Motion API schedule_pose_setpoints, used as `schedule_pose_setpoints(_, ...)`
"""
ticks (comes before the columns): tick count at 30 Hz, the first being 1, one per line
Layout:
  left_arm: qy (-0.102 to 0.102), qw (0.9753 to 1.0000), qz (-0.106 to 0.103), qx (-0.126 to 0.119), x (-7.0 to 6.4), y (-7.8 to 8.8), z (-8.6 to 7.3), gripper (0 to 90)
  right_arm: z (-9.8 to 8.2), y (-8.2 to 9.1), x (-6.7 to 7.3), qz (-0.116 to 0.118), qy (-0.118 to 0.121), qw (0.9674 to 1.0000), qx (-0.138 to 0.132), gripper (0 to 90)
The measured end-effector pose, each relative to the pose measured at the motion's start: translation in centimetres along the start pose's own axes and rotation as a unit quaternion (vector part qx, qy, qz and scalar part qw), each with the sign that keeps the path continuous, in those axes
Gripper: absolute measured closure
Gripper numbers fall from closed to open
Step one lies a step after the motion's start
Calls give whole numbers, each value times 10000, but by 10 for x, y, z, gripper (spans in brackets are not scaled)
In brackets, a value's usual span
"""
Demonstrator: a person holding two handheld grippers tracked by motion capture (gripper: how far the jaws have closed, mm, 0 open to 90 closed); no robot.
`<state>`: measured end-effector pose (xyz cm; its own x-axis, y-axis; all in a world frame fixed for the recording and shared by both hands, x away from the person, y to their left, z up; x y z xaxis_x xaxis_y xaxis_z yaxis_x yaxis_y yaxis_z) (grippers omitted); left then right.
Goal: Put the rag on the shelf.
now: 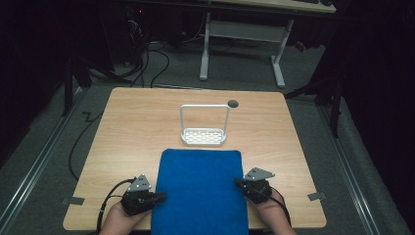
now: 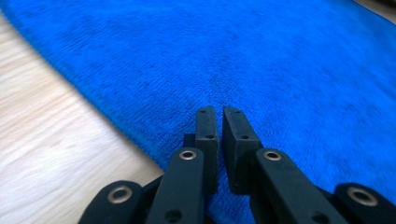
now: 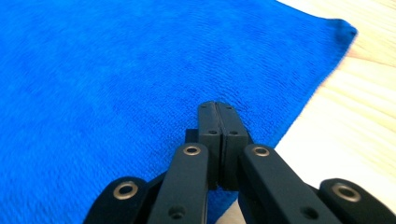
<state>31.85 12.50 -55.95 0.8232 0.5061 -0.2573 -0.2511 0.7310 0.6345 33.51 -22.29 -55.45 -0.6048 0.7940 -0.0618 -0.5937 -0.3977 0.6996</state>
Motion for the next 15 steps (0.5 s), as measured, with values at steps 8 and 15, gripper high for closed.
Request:
schedule_pose_setpoints(8,-253,9996,-93,8,-10,-6,2,847,-3,1,-14,-148,-180,9997,-1,900)
schedule_pose_setpoints(15,-265,9996,-120,-3,-8,-6,2,847,-5,4,-13,-200,-234,9995,20,900)
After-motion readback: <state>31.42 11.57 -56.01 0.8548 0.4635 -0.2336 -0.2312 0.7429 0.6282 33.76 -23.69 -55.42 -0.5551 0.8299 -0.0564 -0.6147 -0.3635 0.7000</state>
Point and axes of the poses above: each handheld gripper's, and its own axes: y roughly backward along the jaws, z roughly out of its top, x roughly to its left, the point moved 4 cm from there along -y, roughly forward along the jaws, and after that the axes turned 2 degrees about -z, right-handed, at the moved point
